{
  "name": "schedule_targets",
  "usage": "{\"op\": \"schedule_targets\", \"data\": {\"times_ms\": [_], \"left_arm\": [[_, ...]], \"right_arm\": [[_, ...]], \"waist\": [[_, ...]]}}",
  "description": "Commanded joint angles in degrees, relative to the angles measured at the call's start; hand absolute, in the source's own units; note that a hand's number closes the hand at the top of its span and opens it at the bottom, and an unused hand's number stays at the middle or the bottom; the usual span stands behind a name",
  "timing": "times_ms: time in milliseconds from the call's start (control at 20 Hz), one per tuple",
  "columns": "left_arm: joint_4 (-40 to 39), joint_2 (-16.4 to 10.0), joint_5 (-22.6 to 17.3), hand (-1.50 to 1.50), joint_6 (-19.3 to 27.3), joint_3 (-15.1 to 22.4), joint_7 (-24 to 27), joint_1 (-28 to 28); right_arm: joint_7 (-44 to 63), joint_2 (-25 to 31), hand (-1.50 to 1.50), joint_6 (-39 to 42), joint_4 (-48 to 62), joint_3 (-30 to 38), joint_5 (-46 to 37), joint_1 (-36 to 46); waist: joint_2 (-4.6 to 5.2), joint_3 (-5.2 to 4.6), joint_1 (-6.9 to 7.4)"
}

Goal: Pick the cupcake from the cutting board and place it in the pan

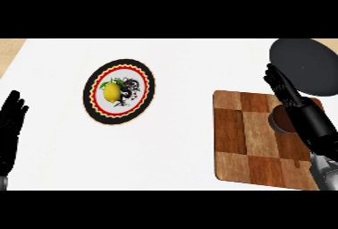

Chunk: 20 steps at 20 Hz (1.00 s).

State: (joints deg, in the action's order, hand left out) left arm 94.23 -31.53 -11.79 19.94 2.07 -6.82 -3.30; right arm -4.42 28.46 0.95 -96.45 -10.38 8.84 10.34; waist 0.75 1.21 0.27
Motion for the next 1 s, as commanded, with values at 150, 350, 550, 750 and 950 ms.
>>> {"op": "schedule_targets", "data": {"times_ms": [150,350,550,750,950], "left_arm": [[4.5,0.3,0.7,0.00,-5.4,6.5,-1.4,5.4],[4.3,0.9,0.2,0.00,-8.8,9.8,-0.6,5.9],[1.2,4.2,1.0,0.00,-9.8,13.6,-3.3,10.3],[-0.2,6.8,2.8,0.00,-12.2,13.8,-3.8,9.5],[-3.3,8.0,2.7,0.00,-12.2,14.1,-3.0,12.1]], "right_arm": [[8.7,2.3,-1.50,-2.0,18.3,12.5,7.5,1.5],[13.9,20.0,1.50,-3.2,22.4,4.9,-14.8,-2.6],[10.6,5.6,-1.50,-20.1,32.8,13.0,-10.9,-2.7],[9.3,4.5,-1.50,-15.4,37.8,13.8,-10.6,-0.3],[23.9,11.8,-1.50,-7.2,34.5,6.6,-15.5,3.0]], "waist": [[0.63,-0.99,-1.02],[2.62,-2.37,-1.62],[0.05,-1.04,-1.55],[-0.69,-1.19,-0.23],[-0.64,-1.31,-0.29]]}}
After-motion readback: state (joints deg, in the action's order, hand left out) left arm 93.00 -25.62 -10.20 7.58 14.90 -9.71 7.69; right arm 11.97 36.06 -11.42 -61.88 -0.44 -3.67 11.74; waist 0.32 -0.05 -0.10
